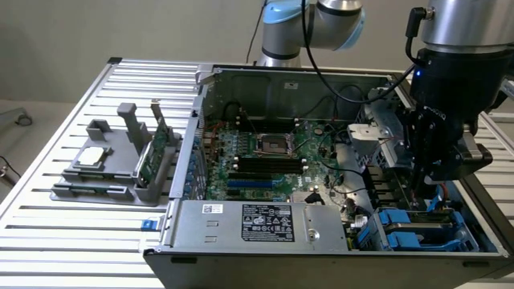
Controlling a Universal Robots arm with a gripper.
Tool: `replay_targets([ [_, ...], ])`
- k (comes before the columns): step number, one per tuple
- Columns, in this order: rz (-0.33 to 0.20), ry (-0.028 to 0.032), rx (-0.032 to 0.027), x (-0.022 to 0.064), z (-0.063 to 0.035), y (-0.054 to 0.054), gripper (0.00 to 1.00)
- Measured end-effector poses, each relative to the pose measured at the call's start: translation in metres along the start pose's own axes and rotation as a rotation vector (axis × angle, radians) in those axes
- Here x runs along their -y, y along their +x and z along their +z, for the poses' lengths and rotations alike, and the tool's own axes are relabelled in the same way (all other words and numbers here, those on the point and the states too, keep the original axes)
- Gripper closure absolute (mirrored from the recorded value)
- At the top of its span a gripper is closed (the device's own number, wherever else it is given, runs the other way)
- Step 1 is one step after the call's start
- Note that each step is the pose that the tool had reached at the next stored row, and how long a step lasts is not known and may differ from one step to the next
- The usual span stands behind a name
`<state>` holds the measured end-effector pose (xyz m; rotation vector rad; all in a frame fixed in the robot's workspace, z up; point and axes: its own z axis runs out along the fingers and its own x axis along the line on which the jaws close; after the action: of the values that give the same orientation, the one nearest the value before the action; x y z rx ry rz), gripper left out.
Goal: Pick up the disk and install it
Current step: 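Insert the second disk wire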
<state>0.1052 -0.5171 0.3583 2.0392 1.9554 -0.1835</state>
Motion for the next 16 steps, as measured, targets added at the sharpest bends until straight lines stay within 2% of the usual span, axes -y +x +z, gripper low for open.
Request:
replay_targets([
  [3, 0.000, 0.0001, 0.0000, -0.0004, -0.0030, -0.0010, 0.75],
  [4, 0.000, 0.0001, -0.0004, -0.0005, -0.0031, -0.0012, 0.69],
  [6, 0.000, 0.0002, -0.0022, -0.0005, -0.0031, -0.0015, 0.69],
  [12, 0.002, 0.0009, -0.0128, -0.0003, -0.0017, -0.0014, 0.69],
  [16, 0.003, 0.0014, -0.0226, -0.0012, -0.0003, -0.0011, 0.69],
])
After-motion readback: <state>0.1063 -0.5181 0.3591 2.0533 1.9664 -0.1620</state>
